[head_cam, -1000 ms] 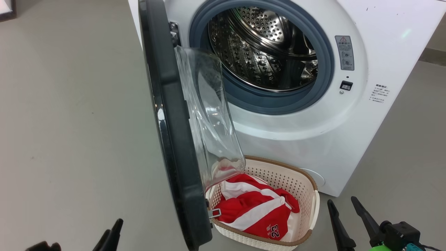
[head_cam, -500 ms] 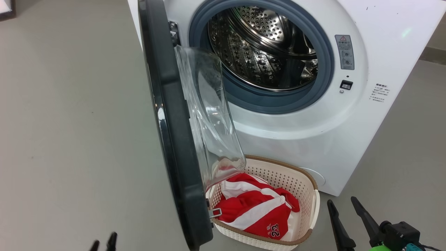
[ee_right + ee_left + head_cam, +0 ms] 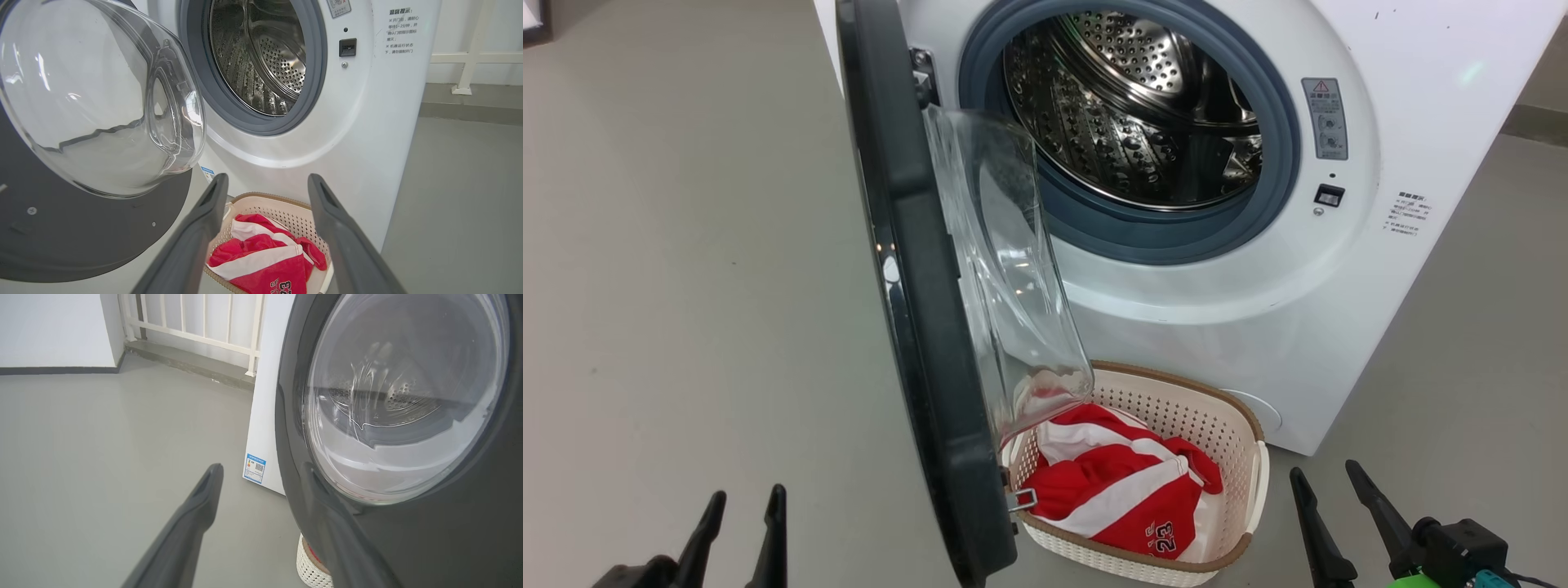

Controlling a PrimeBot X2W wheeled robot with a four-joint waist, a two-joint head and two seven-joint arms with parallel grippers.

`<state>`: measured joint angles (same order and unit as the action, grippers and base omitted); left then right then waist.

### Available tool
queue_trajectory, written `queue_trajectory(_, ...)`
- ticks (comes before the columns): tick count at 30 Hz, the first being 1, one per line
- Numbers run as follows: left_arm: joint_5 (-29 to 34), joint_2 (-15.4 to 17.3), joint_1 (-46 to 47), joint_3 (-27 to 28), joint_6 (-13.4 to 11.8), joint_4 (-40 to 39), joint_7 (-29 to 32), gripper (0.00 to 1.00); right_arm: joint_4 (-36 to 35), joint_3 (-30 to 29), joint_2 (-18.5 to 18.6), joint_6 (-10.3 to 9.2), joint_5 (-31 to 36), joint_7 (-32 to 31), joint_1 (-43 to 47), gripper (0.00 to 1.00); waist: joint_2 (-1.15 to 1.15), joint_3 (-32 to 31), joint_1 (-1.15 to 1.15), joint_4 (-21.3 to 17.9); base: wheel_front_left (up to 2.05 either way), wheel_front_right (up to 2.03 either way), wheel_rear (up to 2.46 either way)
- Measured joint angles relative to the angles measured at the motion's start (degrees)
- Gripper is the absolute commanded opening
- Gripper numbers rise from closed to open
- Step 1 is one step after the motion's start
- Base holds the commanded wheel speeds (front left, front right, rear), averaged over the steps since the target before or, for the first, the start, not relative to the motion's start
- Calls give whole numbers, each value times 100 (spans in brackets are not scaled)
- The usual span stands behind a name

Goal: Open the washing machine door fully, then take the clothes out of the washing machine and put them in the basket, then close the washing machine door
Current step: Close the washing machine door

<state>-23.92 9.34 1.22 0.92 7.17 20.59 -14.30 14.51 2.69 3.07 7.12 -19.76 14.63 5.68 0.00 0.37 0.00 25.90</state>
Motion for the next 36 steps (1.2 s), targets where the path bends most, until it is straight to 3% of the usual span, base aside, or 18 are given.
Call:
queue_trajectory(10, 1356, -356, -159, 354, 0, -764, 0, 100, -4, -10, 22, 0, 0, 0, -1, 100, 0, 26, 0, 6, 0, 0, 0)
queue_trajectory(15, 1455, -482, -310, 405, 0, -811, 0, 100, -4, -10, 22, 0, 0, 0, -1, 100, 0, 21, 0, 3, 0, 0, 0)
queue_trajectory(36, 1530, -487, -363, 432, 0, -844, 0, 100, -4, -19, 21, 0, 0, 0, -1, 100, 0, 20, 0, 1, 0, 0, 0)
